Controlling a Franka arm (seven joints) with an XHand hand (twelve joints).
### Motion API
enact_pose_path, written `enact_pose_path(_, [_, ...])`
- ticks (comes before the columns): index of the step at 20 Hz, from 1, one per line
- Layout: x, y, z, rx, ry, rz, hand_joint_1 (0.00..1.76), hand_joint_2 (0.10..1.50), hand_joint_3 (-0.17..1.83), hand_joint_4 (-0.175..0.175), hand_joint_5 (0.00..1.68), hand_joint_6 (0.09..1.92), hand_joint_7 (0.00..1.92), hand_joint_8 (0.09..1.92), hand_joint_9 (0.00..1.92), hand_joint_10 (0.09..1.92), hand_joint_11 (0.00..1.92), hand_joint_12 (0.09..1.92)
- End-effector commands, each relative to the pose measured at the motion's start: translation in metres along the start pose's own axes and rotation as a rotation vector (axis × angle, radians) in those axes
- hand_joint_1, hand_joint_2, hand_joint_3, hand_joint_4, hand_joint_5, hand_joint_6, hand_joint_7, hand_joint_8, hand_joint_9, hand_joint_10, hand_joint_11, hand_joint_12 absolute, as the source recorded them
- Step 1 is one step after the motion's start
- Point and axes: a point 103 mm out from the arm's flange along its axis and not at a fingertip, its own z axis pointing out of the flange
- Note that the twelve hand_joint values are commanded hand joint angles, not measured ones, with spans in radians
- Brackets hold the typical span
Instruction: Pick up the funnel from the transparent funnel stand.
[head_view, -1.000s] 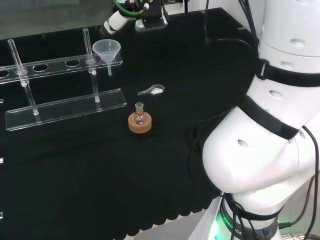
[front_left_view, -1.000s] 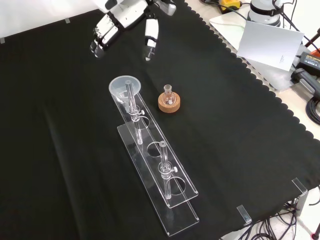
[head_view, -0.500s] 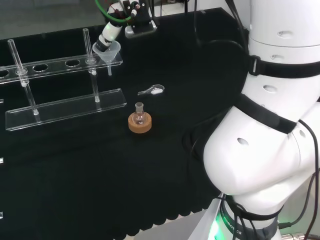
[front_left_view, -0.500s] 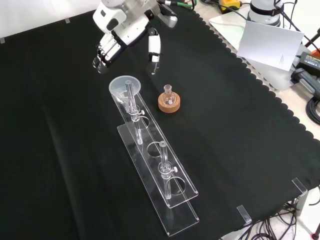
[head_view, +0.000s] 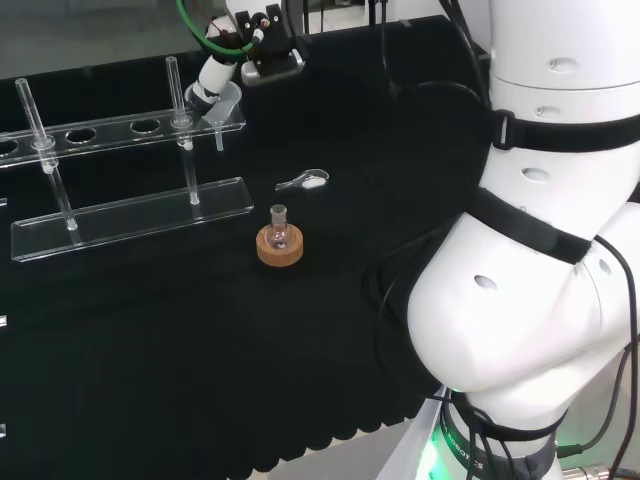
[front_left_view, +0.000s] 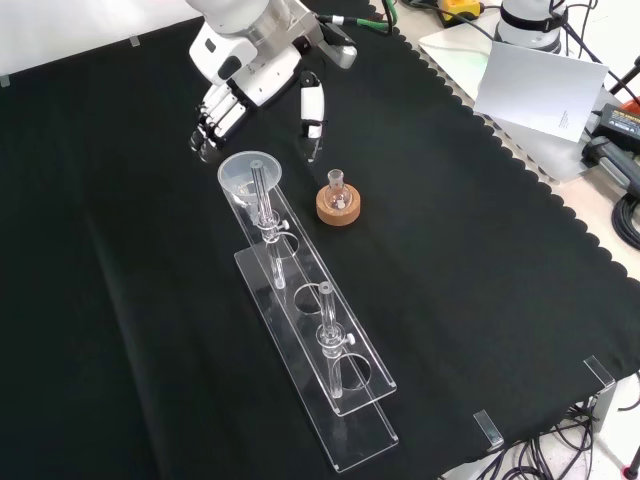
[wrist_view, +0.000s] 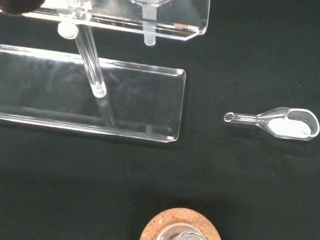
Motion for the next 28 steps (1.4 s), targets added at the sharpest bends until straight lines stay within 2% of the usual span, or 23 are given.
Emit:
enact_pose_path(1, [0.001,0.005,0.007,0.003,0.01,-0.009,0.62,0.76,0.1,-0.094,0.04,0.09,0.02,0.09,0.0,0.83,0.24,1.5])
enact_pose_path(18, [0.01,0.021,0.016,0.021,-0.034,-0.016,0.68,0.76,0.11,-0.091,0.04,0.09,0.01,0.11,0.0,0.93,0.29,1.46])
enact_pose_path(23, [0.015,0.022,0.016,0.029,-0.074,-0.012,0.72,0.76,0.11,-0.089,0.05,0.09,0.0,0.13,0.0,0.93,0.29,1.46])
enact_pose_path(28, [0.017,0.023,0.015,0.01,-0.102,-0.011,0.8,0.76,0.12,-0.086,0.05,0.09,0.0,0.09,0.0,0.93,0.29,1.45])
